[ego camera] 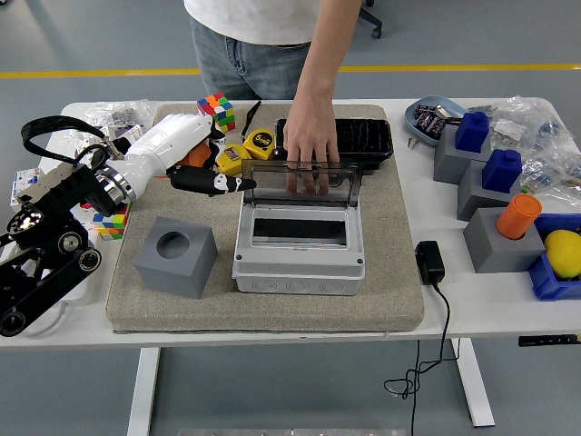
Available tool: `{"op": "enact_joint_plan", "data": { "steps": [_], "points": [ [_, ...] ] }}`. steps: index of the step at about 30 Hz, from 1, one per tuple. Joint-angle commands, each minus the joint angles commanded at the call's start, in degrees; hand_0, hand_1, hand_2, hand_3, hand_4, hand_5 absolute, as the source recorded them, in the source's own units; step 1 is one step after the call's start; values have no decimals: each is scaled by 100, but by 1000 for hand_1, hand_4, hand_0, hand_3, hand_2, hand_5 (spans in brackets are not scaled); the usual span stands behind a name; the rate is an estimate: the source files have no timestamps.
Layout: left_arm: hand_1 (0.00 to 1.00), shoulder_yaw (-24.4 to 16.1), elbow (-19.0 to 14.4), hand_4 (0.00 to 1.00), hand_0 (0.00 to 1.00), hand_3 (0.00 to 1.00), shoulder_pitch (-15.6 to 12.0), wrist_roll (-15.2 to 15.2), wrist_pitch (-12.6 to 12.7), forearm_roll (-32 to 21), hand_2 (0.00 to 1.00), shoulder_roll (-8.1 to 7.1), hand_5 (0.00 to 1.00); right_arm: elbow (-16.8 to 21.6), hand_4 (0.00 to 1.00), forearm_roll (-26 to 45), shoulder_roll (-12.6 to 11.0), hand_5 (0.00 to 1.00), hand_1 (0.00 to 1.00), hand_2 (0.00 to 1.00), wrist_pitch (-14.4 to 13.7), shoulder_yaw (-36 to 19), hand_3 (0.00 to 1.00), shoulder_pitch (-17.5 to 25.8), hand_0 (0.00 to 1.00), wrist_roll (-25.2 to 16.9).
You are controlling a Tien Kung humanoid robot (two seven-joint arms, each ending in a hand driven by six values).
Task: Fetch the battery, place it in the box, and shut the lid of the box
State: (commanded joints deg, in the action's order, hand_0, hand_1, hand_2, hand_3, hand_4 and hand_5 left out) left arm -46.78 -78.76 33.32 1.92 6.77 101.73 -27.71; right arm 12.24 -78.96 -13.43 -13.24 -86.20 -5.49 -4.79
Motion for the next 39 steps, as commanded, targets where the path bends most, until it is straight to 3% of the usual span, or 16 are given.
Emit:
{"op": "enact_joint_plan", "data": {
  "steps": [1,2,7,8,15,19,26,32,39],
  "points": [
    [2,-89,51,893,2,2,-77,21,13,-32,5,-1,603,5,998,11,-6,998,942,872,-4,6,878,-6,985,-2],
    [2,-157,73,851,2,3,-146,37,5,-66,9,-1,507,11,998,25,-10,998,942,872,-6,16,878,-12,986,-4],
    [2,-442,63,851,2,3,-470,209,-11,-332,9,-26,507,12,998,24,-10,998,942,872,-10,-9,878,-15,986,-8],
    [2,-473,50,831,2,9,-506,235,-8,-367,13,-35,452,11,998,18,-9,998,942,872,-10,-19,878,-13,986,-8],
    [2,-625,-448,805,2,10,-905,280,130,-1013,15,-176,428,0,998,-31,-13,998,942,872,-6,-92,879,1,986,-4],
    [2,-483,-666,805,2,10,-923,270,147,-1300,15,-191,428,-3,998,-48,-18,998,942,872,-6,-117,879,0,986,-4],
    [2,-122,-804,767,2,24,-710,195,213,-1944,19,39,400,7,998,-1,-41,998,942,872,-12,-69,879,-47,987,-7],
    [2,194,-702,750,2,29,-419,175,242,-2310,21,383,386,-1,998,7,-52,998,943,872,-13,-47,879,-67,987,-8],
    [2,506,-460,750,2,31,-311,182,240,-2459,22,652,390,-11,998,-1,-61,998,943,873,-13,-39,879,-80,987,-8]
  ]
}}
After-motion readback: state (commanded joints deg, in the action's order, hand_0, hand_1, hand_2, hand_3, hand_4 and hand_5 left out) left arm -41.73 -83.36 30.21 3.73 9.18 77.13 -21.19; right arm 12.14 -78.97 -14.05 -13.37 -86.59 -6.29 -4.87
